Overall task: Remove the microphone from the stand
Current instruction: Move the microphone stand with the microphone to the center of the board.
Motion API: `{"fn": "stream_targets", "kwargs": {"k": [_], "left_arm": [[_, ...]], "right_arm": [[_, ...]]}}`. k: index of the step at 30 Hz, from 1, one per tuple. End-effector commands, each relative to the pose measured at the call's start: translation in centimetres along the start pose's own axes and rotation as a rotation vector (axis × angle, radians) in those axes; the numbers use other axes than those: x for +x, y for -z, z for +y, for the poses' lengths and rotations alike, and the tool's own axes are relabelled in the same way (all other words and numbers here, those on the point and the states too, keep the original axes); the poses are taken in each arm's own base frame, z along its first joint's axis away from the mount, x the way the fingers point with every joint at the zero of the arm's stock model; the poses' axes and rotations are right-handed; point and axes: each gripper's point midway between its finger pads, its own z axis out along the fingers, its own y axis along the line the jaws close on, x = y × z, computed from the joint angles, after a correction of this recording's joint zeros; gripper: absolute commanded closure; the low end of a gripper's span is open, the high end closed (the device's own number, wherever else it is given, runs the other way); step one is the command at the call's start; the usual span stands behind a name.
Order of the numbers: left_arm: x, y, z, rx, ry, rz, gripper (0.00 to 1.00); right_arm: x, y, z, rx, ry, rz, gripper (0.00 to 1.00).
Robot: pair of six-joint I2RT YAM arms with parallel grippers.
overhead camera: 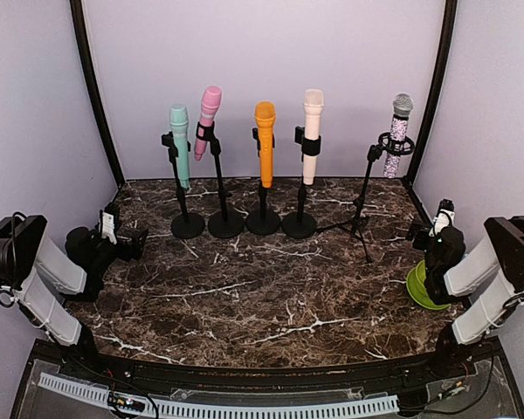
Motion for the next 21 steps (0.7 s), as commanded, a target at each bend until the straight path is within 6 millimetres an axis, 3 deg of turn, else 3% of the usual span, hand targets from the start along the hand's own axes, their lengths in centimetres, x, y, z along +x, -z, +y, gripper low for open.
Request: {"fn": "stream_targets", "kwargs": {"k": [1,7,11,13,15,17,19,21], "left_arm": [[-0.8,-0.1,0.0,0.0,-0.015,-0.028,0.01],[-0.8,-0.2,0.1,0.001,-0.014,-0.027,0.01],[-0.8,-0.1,0.0,0.001,-0.014,-0.029,0.01],[-0.9,-0.2,0.8,-0.032,0.008,-0.023,0.01],[-0.9,-0.3,1.7,-0.061,0.036,0.006,0.01],[-2.2,-0.7,1.3,0.001,0.035,-0.012,0.01],[-2.6,-1.8,2.1,0.022,0.082,0.058,0.01],[-2.4,-3.4,3.8,0.0,0.121,0.19,0.01]], "right_arm": [[-0.6,-0.1,0.2,-0.007,-0.017,-0.021,0.0],[-0.6,-0.2,0.2,-0.005,-0.022,-0.018,0.0],[-1.1,-0.1,-1.1,0.061,-0.052,-0.035,0.0],[-0.9,0.2,-1.1,0.052,-0.048,-0.02,0.0],[-1.9,1.1,-0.6,0.016,-0.042,-0.076,0.0],[-3.3,1.4,-1.3,0.093,-0.048,-0.089,0.0],[-4.0,1.0,-1.4,0.114,-0.039,-0.035,0.0],[-6.4,1.0,-0.8,0.086,-0.041,-0.056,0.0]]}}
